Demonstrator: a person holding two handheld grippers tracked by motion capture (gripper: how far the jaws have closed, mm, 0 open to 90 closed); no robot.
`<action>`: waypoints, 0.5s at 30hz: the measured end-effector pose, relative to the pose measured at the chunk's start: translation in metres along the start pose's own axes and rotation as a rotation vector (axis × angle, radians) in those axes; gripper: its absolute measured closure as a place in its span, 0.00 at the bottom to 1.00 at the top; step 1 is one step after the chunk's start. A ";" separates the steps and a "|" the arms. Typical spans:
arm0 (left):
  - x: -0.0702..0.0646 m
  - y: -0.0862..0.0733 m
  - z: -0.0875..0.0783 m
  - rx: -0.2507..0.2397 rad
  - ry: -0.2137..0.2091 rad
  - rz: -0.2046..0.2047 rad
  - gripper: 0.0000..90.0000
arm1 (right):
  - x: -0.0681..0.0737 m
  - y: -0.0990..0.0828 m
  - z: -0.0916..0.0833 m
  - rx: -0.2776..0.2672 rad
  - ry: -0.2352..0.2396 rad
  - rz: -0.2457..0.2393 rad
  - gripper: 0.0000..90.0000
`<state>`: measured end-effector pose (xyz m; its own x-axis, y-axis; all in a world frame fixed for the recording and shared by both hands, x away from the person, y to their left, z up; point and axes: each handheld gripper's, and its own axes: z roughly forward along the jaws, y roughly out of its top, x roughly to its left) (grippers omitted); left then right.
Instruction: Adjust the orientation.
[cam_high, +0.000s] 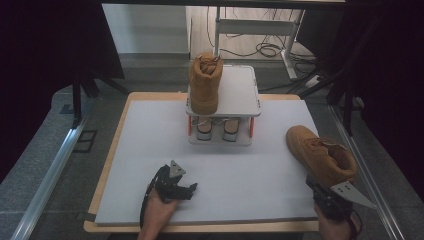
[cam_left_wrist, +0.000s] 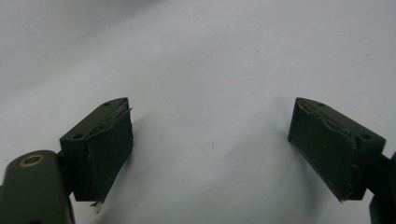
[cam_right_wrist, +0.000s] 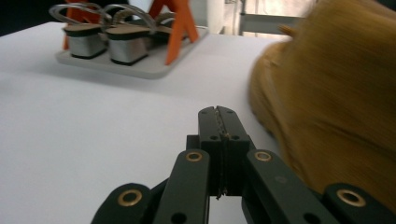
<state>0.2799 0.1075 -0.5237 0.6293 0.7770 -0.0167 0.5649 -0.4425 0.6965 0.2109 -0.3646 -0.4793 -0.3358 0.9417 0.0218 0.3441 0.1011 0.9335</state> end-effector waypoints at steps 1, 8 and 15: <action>0.000 0.000 0.000 0.002 0.001 0.000 0.15 | -0.004 -0.003 -0.004 -0.002 -0.011 0.009 1.00; 0.000 0.000 0.000 0.000 0.000 0.000 0.15 | -0.022 -0.016 -0.022 0.009 -0.075 0.029 1.00; 0.000 0.000 0.000 -0.004 0.000 -0.004 0.15 | -0.040 -0.026 -0.041 0.016 -0.151 0.046 1.00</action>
<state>0.2798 0.1072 -0.5239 0.6265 0.7792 -0.0196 0.5658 -0.4374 0.6990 0.1797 -0.4177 -0.4895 -0.1841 0.9829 0.0092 0.3699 0.0607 0.9271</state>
